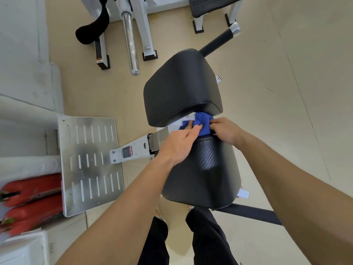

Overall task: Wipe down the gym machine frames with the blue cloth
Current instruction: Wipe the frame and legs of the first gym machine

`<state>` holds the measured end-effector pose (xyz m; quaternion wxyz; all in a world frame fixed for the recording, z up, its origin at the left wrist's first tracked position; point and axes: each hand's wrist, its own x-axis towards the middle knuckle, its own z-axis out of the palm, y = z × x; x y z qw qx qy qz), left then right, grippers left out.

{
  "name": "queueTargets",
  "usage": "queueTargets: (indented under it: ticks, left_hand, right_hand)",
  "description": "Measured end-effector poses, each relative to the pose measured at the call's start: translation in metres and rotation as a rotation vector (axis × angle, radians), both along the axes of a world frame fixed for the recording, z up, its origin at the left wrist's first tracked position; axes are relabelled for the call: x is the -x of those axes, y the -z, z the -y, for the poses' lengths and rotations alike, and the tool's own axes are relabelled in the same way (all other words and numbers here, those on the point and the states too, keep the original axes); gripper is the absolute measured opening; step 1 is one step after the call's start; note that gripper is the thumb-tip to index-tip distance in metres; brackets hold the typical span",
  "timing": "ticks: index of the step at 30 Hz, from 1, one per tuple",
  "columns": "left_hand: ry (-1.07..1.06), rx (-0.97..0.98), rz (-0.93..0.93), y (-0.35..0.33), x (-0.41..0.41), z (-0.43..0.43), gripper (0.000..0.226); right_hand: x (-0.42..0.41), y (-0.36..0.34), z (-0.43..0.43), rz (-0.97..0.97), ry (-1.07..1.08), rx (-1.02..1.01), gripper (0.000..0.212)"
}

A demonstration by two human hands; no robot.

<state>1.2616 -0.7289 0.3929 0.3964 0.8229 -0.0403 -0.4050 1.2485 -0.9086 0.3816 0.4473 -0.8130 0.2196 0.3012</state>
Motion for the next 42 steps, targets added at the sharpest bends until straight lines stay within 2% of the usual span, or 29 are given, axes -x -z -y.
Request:
queueTargets:
  ticks: [2, 4, 7, 10, 11, 13, 15, 16, 19, 21, 25, 29, 31, 35, 42]
  left_hand:
    - [0.016, -0.090, 0.117, 0.001, -0.002, -0.002, 0.039]
    - [-0.072, -0.081, 0.177, -0.005, -0.001, 0.000, 0.031]
    - [-0.247, 0.017, 0.136, -0.019, -0.001, 0.007, 0.027]
    - [-0.363, 0.095, 0.110, -0.042, -0.002, 0.007, 0.022]
    - [-0.400, 0.135, 0.099, -0.052, 0.001, 0.005, 0.024]
    - [-0.441, 0.192, 0.084, -0.071, 0.008, 0.000, 0.044]
    - [-0.380, 0.180, 0.113, -0.091, 0.018, -0.004, 0.071]
    - [-0.342, 0.169, 0.151, -0.101, 0.023, -0.006, 0.073]
    - [-0.330, 0.125, 0.275, -0.134, 0.040, -0.014, 0.034]
    - [-0.380, 0.115, 0.302, -0.157, 0.056, -0.019, 0.018]
    - [-0.455, 0.205, 0.296, -0.193, 0.097, -0.022, 0.015]
    - [-0.472, 0.262, 0.260, -0.211, 0.139, -0.016, 0.020]
    - [-0.451, 0.197, 0.280, -0.215, 0.159, -0.013, 0.026]
    - [-0.365, -0.054, 0.341, -0.228, 0.192, -0.011, 0.039]
    - [-0.225, -0.297, 0.246, -0.238, 0.232, 0.012, 0.036]
  right_hand:
    - [0.002, -0.006, 0.000, 0.055, 0.025, -0.006, 0.024]
    - [0.009, -0.017, -0.004, 0.128, 0.041, -0.040, 0.020]
    - [0.015, -0.037, -0.012, 0.269, 0.052, -0.024, 0.018]
    - [0.012, -0.057, -0.014, 0.331, 0.079, -0.033, 0.018]
    - [0.012, -0.065, -0.014, 0.337, 0.072, -0.060, 0.019]
    - [0.016, -0.087, -0.014, 0.354, 0.033, -0.109, 0.023]
    - [0.023, -0.110, -0.014, 0.344, -0.009, -0.169, 0.025]
    - [0.028, -0.122, -0.015, 0.339, -0.032, -0.198, 0.024]
    - [0.042, -0.155, -0.018, 0.350, -0.015, -0.234, 0.022]
    - [0.057, -0.175, -0.018, 0.341, -0.011, -0.272, 0.023]
    - [0.098, -0.203, -0.019, 0.354, -0.181, -0.301, 0.035]
    - [0.140, -0.220, -0.008, 0.427, -0.136, -0.174, 0.027]
    - [0.158, -0.229, 0.001, 0.446, -0.139, -0.101, 0.023]
    - [0.187, -0.248, 0.025, 0.411, -0.262, 0.042, 0.020]
    - [0.204, -0.256, 0.084, 0.380, -0.385, 0.121, 0.017]
